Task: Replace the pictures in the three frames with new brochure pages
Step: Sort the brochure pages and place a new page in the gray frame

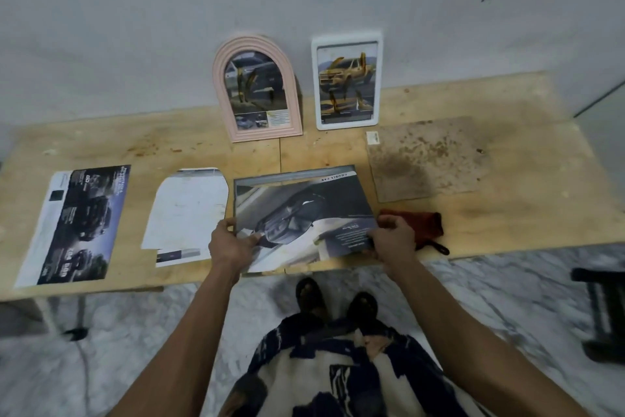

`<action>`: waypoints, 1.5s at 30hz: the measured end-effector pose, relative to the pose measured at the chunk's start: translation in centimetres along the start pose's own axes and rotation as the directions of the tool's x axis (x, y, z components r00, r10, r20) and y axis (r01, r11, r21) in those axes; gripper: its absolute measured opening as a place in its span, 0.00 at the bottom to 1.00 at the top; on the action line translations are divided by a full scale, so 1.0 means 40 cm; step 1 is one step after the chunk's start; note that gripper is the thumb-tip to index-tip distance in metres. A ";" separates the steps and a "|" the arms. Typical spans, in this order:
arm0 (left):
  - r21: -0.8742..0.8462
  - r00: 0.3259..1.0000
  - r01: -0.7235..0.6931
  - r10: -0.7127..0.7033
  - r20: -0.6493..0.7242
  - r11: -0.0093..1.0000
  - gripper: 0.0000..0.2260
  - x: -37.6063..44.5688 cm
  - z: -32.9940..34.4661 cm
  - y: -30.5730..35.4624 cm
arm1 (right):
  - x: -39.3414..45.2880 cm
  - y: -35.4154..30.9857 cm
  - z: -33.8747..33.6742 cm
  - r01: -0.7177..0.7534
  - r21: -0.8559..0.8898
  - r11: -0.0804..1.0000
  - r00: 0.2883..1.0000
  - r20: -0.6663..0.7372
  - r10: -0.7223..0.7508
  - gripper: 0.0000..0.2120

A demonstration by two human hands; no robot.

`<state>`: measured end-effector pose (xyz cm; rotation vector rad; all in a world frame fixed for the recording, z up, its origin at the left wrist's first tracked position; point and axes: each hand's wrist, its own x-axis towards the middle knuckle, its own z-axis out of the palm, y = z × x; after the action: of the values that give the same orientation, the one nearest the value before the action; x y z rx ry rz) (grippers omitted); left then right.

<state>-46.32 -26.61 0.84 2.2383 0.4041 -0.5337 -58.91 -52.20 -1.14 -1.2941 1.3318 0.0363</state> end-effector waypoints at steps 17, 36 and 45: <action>0.358 0.984 -0.164 0.127 0.125 0.919 0.15 0.126 0.031 -0.048 | 0.028 -0.003 0.045 0.245 -0.575 0.781 0.963 0.052 -0.264 0.12; 0.370 0.969 -0.239 0.198 0.147 0.898 0.30 0.146 0.033 -0.057 | 0.024 -0.010 0.097 0.340 -0.822 0.456 0.933 0.232 -0.277 0.27; 0.356 0.959 -0.270 0.214 0.187 0.895 0.34 0.150 0.035 -0.065 | 0.048 -0.012 0.101 0.366 -0.821 0.439 0.918 0.243 -0.312 0.27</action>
<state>-42.67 -25.30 -4.61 2.5504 -0.0654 -0.6787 -55.24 -50.81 -3.31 -2.3960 0.9547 0.5177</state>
